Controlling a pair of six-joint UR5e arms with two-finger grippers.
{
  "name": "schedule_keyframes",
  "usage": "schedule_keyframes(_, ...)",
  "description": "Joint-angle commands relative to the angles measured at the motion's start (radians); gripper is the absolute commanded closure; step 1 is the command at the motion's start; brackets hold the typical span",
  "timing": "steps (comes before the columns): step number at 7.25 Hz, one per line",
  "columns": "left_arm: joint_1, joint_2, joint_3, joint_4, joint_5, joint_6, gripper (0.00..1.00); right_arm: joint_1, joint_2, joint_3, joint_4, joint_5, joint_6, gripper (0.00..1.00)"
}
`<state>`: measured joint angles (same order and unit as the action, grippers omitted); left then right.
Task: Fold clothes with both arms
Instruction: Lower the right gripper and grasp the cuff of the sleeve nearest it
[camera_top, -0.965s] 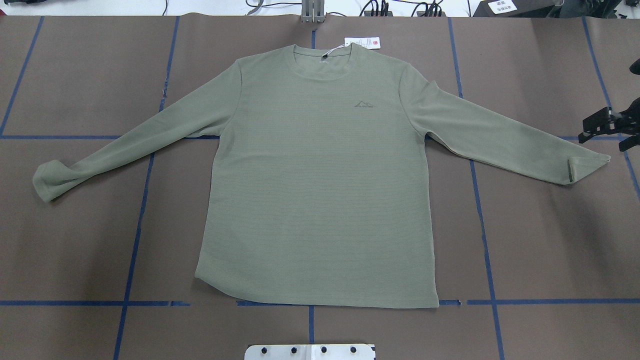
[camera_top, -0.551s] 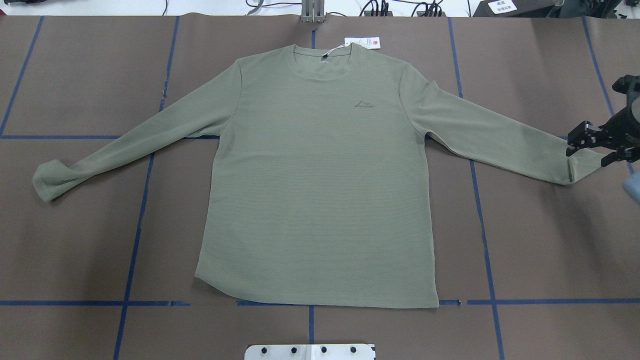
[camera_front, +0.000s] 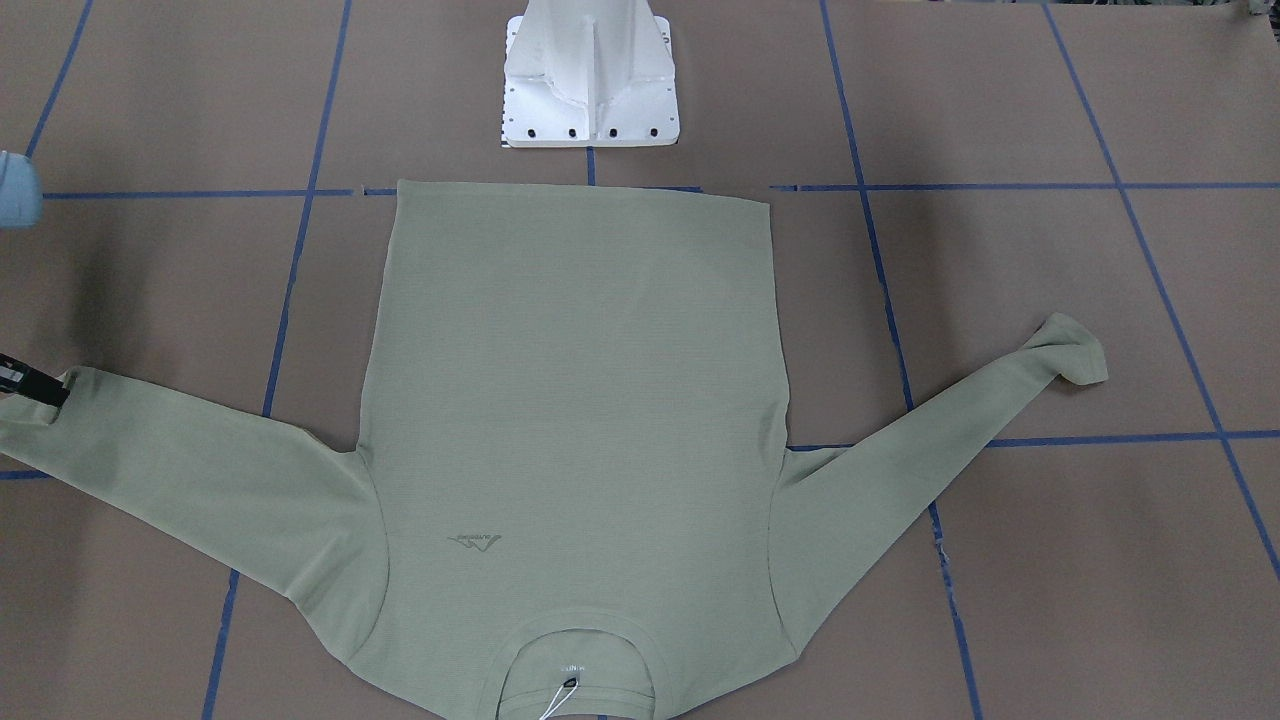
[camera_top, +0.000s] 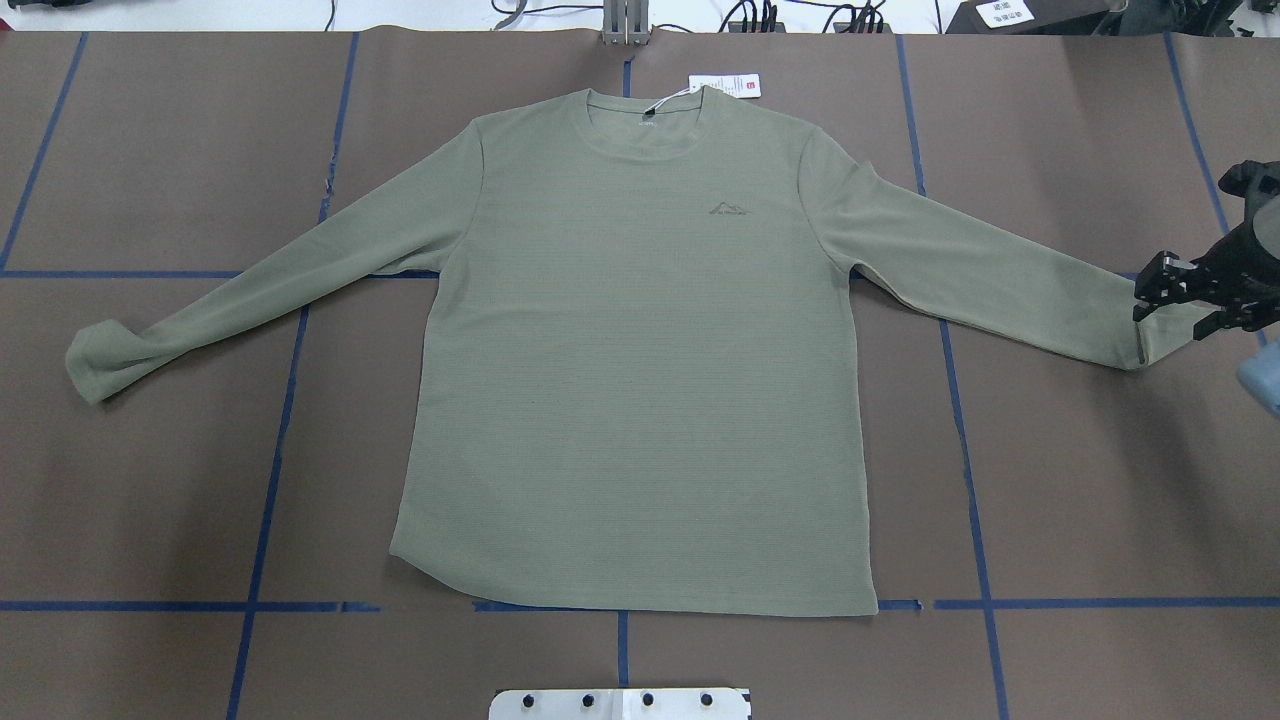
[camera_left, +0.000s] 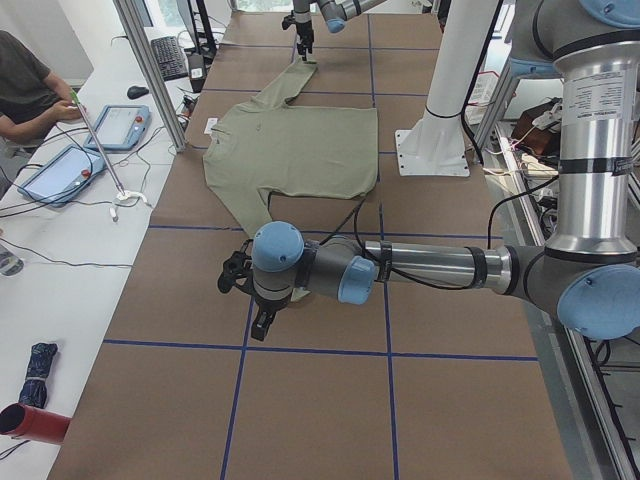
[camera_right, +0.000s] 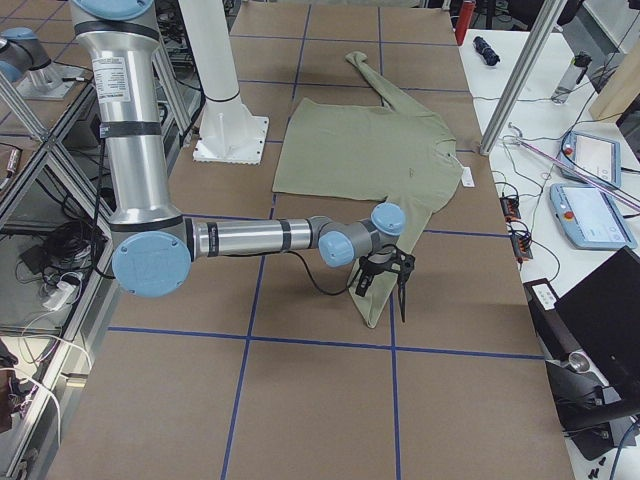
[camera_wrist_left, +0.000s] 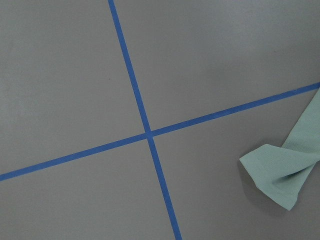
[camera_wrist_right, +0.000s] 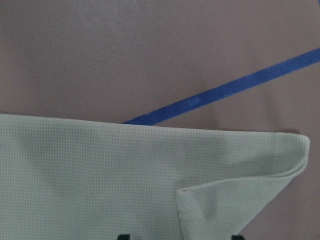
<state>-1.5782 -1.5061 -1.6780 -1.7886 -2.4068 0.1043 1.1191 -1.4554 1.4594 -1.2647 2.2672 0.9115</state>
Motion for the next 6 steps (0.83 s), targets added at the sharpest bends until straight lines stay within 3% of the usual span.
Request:
schedule_keyframes(1,0.0,0.001,-0.003,0.0,0.0,0.0,0.0,-0.004,0.021,-0.04,0.008,0.002,0.001,0.26)
schedule_keyframes(6,0.0,0.001,-0.005,-0.002,-0.002,0.0,0.0,-0.005,0.024,-0.068,0.019,-0.008,-0.006,0.34)
